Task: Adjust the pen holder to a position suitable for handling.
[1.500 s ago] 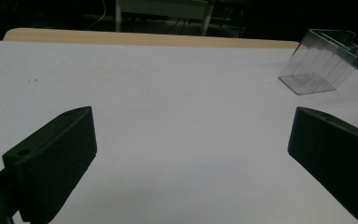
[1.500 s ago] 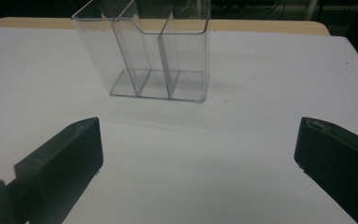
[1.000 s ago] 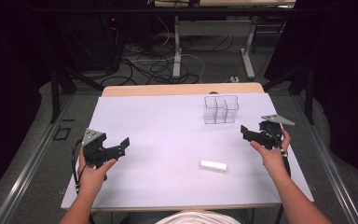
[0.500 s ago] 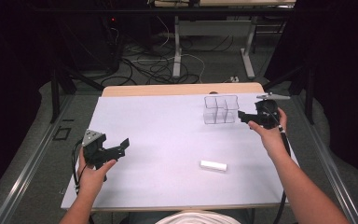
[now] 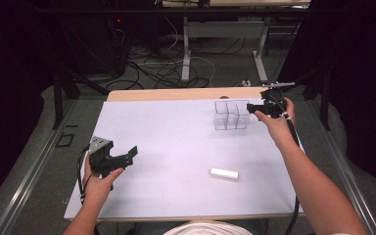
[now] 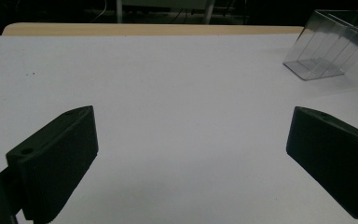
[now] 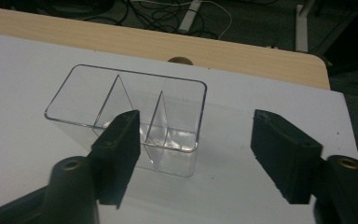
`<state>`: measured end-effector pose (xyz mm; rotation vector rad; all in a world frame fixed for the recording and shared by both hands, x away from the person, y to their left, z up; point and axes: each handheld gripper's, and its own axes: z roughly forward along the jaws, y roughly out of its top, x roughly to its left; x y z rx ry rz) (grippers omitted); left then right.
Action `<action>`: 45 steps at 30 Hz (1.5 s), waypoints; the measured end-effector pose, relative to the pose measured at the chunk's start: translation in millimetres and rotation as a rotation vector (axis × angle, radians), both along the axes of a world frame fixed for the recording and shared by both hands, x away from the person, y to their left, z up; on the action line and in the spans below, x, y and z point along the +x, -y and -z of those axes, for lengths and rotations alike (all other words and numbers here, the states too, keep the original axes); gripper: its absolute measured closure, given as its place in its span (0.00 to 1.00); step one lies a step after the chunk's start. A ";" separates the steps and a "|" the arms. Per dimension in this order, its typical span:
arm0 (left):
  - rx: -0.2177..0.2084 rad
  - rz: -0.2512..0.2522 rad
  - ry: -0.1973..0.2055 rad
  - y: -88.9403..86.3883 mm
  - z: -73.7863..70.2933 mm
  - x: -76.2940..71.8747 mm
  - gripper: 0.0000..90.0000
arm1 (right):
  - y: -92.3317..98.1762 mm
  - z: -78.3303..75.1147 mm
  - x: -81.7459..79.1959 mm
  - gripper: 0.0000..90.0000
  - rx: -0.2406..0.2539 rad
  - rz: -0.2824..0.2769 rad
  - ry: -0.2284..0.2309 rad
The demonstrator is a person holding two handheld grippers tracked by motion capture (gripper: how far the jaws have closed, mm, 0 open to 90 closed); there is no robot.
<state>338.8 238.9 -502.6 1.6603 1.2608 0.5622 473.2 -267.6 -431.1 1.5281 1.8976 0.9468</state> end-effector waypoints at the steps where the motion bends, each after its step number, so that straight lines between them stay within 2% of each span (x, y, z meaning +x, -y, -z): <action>1: 0.006 0.005 -0.004 -0.4 0.3 0.1 0.02 | -1.6 0.5 3.1 0.39 -0.006 -0.006 -0.006; 4: 0.008 0.003 -0.005 -0.8 0.9 0.4 0.02 | -5.4 5.5 12.5 0.46 -0.002 0.000 -0.016; 5: 0.005 0.002 -0.006 -0.9 1.1 0.5 0.02 | -7.8 7.4 15.7 0.47 0.006 0.008 -0.038; 6: 0.006 0.001 -0.006 -1.2 1.3 0.7 0.02 | -8.7 9.3 19.1 0.49 -0.009 0.009 -0.045; 12: 0.008 0.002 -0.013 -1.3 2.4 0.9 0.03 | -12.4 19.6 35.6 0.50 -0.028 0.029 -0.066; 18: 0.001 -0.003 -0.012 -1.4 2.6 0.6 0.03 | -12.1 25.4 45.3 0.56 -0.039 0.047 -0.062; 23: 0.003 -0.001 -0.015 -2.2 2.9 0.9 0.03 | -9.0 34.0 52.6 0.60 -0.042 0.054 -0.091; 28: 0.004 -0.003 -0.017 -2.6 3.4 1.2 0.03 | -6.9 40.7 57.2 0.63 -0.054 0.059 -0.120; 35: 0.006 -0.004 -0.012 -2.5 3.4 0.9 0.03 | -7.3 47.6 61.2 0.69 -0.046 0.065 -0.156; 45: 0.002 -0.010 -0.019 -4.0 3.8 1.0 0.04 | -9.9 55.1 64.6 0.85 -0.037 0.075 -0.198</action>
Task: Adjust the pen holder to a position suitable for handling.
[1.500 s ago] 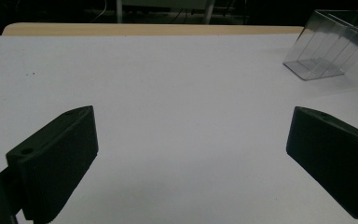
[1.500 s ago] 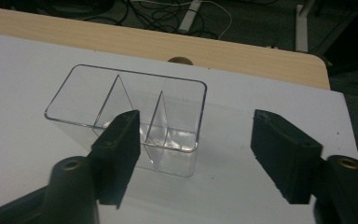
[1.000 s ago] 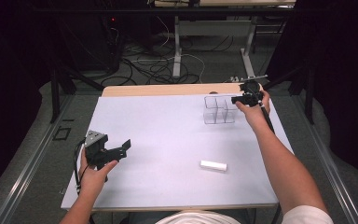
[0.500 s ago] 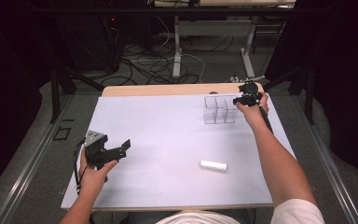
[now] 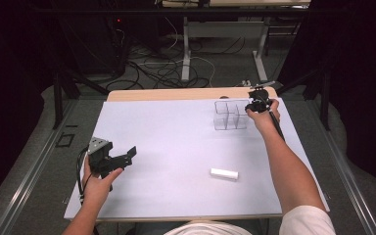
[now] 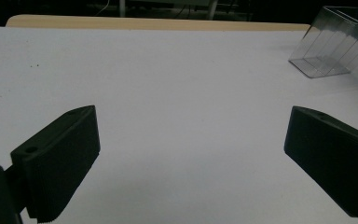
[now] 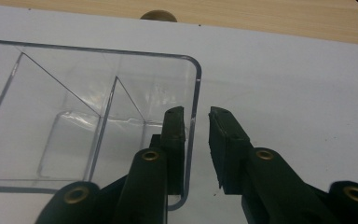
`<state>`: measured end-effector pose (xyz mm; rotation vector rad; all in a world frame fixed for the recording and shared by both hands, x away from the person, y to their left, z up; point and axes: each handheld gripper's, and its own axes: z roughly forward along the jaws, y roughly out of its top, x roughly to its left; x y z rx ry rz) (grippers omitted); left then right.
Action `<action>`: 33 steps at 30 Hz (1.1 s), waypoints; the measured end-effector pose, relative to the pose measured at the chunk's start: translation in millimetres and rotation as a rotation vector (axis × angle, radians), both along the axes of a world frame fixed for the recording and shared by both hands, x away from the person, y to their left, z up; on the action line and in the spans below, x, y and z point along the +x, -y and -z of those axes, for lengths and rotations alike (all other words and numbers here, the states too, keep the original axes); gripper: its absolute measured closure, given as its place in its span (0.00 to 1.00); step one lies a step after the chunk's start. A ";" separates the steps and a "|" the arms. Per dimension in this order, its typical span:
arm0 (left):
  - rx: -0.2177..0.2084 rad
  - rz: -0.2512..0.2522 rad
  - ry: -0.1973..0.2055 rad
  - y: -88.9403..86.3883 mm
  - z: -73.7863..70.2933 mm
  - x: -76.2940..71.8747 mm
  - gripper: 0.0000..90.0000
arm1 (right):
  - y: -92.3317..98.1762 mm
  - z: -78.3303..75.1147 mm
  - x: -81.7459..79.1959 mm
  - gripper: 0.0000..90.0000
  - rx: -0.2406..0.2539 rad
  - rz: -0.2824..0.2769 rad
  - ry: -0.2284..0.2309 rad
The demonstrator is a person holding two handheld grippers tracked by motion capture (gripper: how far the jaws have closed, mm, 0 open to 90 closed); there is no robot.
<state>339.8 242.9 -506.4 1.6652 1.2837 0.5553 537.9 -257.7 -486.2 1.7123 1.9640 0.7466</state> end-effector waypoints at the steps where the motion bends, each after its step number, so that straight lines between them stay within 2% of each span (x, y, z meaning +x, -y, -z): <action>1: 0.000 0.000 0.000 0.0 0.1 0.0 0.04 | -0.8 0.4 -0.1 0.86 -0.004 0.007 -0.001; 7: 0.005 0.001 -0.006 0.2 0.8 0.4 0.04 | -4.2 1.2 -0.4 0.95 0.019 0.038 -0.010; 12: 0.007 0.001 -0.010 0.2 0.8 0.3 0.04 | -5.5 0.2 -1.0 0.96 0.035 0.070 -0.021; 19: 0.006 -0.001 -0.011 0.7 1.5 0.6 0.04 | -7.8 -0.1 -1.4 0.98 0.026 0.097 -0.018; 24: 0.007 -0.003 -0.011 0.6 1.5 0.8 0.04 | -9.4 -1.6 -2.8 0.98 0.030 0.124 -0.031; 27: 0.007 -0.002 -0.008 0.4 1.7 1.1 0.04 | -10.8 -3.4 -4.7 0.98 0.026 0.120 -0.043; 33: 0.009 -0.003 -0.012 0.9 1.3 0.8 0.04 | -16.0 -5.1 -9.2 0.99 0.050 0.115 -0.076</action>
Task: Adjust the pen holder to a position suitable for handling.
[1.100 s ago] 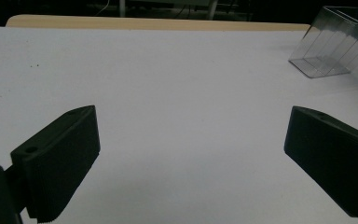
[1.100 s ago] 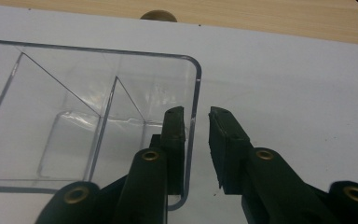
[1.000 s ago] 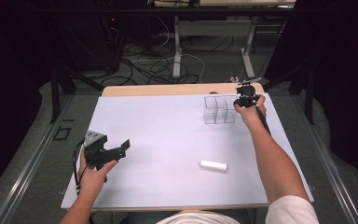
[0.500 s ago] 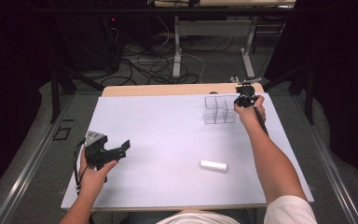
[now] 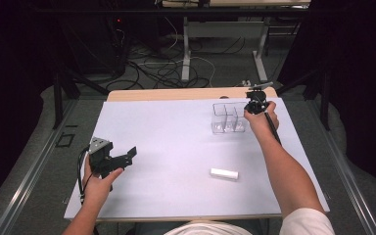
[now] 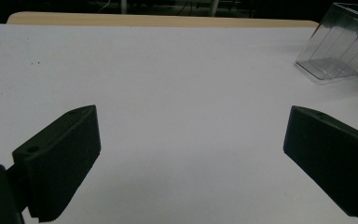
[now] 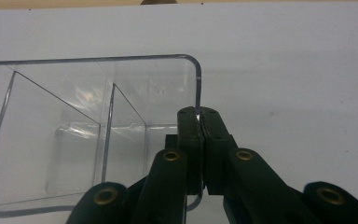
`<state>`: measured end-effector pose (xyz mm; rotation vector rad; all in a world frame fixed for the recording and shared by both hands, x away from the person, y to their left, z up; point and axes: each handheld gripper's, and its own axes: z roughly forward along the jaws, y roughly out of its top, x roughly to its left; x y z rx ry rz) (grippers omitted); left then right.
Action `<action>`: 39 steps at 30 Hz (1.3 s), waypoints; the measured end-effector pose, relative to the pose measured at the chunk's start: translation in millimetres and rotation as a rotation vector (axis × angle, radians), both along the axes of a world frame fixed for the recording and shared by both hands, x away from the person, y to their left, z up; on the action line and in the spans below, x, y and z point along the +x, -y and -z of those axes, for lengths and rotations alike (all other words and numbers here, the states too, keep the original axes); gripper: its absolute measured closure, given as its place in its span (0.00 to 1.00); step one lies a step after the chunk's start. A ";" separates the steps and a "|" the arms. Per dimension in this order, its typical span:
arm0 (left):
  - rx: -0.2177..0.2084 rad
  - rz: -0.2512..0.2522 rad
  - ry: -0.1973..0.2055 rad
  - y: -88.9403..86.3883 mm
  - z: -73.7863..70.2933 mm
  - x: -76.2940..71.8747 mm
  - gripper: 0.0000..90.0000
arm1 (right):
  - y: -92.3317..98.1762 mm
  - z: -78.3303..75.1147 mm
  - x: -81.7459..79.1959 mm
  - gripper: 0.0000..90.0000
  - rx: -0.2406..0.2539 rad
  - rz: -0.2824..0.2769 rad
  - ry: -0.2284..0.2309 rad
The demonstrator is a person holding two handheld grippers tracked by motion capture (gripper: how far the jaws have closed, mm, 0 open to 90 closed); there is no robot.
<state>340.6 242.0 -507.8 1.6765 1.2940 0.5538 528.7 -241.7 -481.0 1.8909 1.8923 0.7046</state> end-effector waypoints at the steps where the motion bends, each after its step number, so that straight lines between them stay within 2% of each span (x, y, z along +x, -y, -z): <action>1: 0.003 0.002 0.003 0.2 0.0 0.0 0.04 | -1.4 -0.3 -1.1 0.99 0.004 -0.003 -0.005; 3: 0.004 0.002 0.003 0.6 -0.1 -0.1 0.04 | -6.6 -1.3 -4.9 0.99 0.012 -0.025 -0.012; 7: 0.003 0.003 0.003 0.9 -0.3 -0.1 0.04 | -18.3 -2.8 -12.7 0.99 -0.001 -0.046 -0.014; 11: 0.002 0.001 0.004 0.8 -0.6 -0.2 0.04 | -30.8 -3.2 -20.1 0.99 -0.026 -0.093 -0.004; 18: 0.001 0.002 0.008 0.2 -0.8 0.0 0.04 | -48.2 -4.7 -32.5 0.99 -0.020 -0.133 -0.022; 25: 0.001 0.003 0.005 0.6 -1.1 -0.5 0.04 | -52.6 -0.1 -39.9 0.99 0.005 -0.134 -0.014; 26: 0.005 0.006 0.003 0.3 -1.2 -0.5 0.04 | -52.9 -0.4 -40.7 0.98 -0.007 -0.134 -0.020; 33: 0.001 0.002 0.004 0.5 -0.4 0.1 0.04 | -56.7 -0.8 -46.6 0.98 -0.005 -0.143 -0.032; 36: 0.002 0.003 0.003 1.0 -0.3 0.1 0.04 | -57.8 -0.5 -47.8 0.97 0.010 -0.158 -0.053; 38: 0.002 0.003 0.002 1.0 -0.2 0.1 0.04 | -56.8 -0.3 -48.6 0.97 0.008 -0.171 -0.055; 39: 0.003 0.003 0.002 1.0 -0.2 0.1 0.04 | -55.8 0.8 -48.3 0.96 0.024 -0.169 -0.043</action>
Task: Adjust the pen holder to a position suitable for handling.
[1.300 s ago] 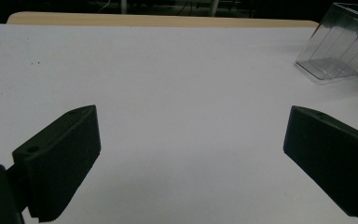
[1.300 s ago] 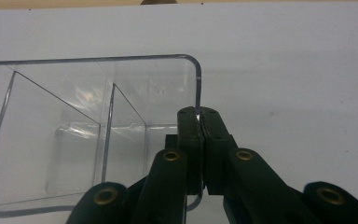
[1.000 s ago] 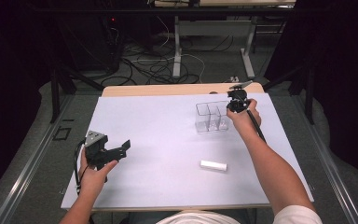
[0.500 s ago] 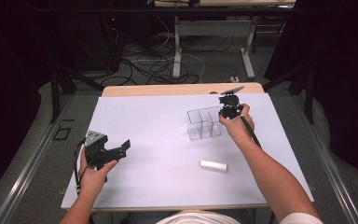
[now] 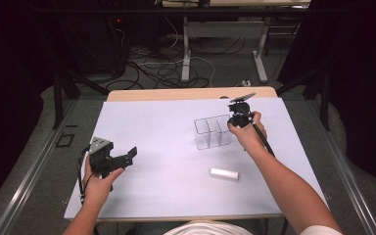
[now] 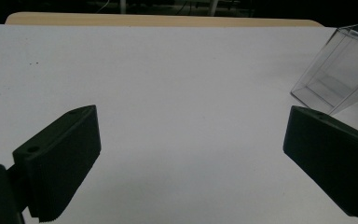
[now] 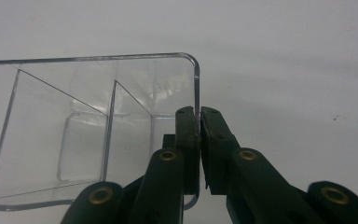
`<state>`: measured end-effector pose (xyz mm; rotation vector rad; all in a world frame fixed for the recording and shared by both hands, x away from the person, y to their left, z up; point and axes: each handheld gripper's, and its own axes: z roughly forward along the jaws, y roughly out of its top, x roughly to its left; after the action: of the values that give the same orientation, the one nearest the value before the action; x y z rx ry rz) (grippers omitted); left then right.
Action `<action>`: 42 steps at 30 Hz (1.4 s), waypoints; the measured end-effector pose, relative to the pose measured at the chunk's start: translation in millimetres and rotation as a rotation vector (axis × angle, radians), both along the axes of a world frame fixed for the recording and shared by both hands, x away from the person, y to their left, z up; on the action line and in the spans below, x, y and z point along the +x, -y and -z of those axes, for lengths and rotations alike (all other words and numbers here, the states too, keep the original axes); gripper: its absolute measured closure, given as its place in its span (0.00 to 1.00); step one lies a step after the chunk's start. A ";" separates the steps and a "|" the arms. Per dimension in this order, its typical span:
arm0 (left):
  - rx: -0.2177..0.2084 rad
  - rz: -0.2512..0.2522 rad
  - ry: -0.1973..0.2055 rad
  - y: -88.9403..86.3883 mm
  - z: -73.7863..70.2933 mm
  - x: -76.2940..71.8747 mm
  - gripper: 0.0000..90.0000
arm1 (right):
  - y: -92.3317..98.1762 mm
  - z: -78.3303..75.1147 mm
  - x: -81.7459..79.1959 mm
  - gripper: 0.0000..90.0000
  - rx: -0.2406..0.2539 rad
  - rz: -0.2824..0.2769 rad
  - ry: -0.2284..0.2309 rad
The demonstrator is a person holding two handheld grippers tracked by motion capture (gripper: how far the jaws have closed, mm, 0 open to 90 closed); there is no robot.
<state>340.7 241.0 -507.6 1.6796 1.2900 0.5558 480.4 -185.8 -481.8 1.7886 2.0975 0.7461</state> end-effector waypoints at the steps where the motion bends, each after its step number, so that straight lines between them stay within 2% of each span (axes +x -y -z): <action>1: 0.004 0.002 -0.001 -0.3 -0.1 -0.1 0.05 | 1.4 -0.1 0.0 0.96 0.009 -0.003 -0.009; 2: 0.001 0.000 0.001 -0.1 -0.2 -0.2 0.05 | 3.1 2.5 0.5 0.95 0.050 -0.010 0.020; 4: 0.001 0.000 0.001 -0.2 -0.2 -0.3 0.05 | 6.1 1.7 0.0 0.94 0.045 -0.014 -0.001; 9: 0.004 0.000 0.000 -0.2 0.0 -0.1 0.05 | 11.6 -0.4 -2.3 0.91 0.079 -0.025 0.012; 10: 0.004 0.000 0.001 -0.2 -0.1 -0.1 0.05 | 17.2 -4.9 -3.7 0.90 0.107 -0.027 0.031; 14: 0.003 0.000 0.001 0.2 0.0 0.0 0.05 | 25.6 -15.1 -8.1 0.89 0.153 -0.028 0.065; 16: 0.005 0.002 0.001 0.2 0.0 0.3 0.05 | 28.4 -18.8 -10.2 0.89 0.156 -0.027 0.099; 18: 0.010 0.004 0.001 0.3 0.4 0.8 0.05 | 30.2 -19.7 -10.8 0.93 0.124 -0.020 0.128; 21: 0.010 0.003 0.001 0.5 0.8 1.4 0.05 | 30.8 -14.2 -7.8 1.00 0.094 -0.025 0.137; 24: 0.009 0.003 -0.002 -0.1 0.9 1.6 0.05 | 27.0 -3.5 -5.0 1.00 0.050 -0.038 0.123; 27: 0.008 0.001 -0.003 -0.5 1.6 2.3 0.05 | 21.6 5.3 -4.5 1.00 0.035 -0.048 0.101; 29: 0.009 0.000 -0.003 -0.5 1.8 2.6 0.05 | 19.3 8.7 -5.1 1.00 0.010 -0.054 0.109; 33: 0.009 0.001 -0.012 -0.6 3.0 3.2 0.05 | 18.9 9.2 -6.5 1.00 0.026 -0.042 0.107; 42: 0.006 0.000 -0.008 -0.7 2.4 2.2 0.05 | 1.1 10.7 -13.7 1.00 0.032 -0.085 0.108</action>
<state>342.9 241.7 -510.0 1.6882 1.2951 0.5543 466.7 -186.9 -492.5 1.6444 2.1131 0.8833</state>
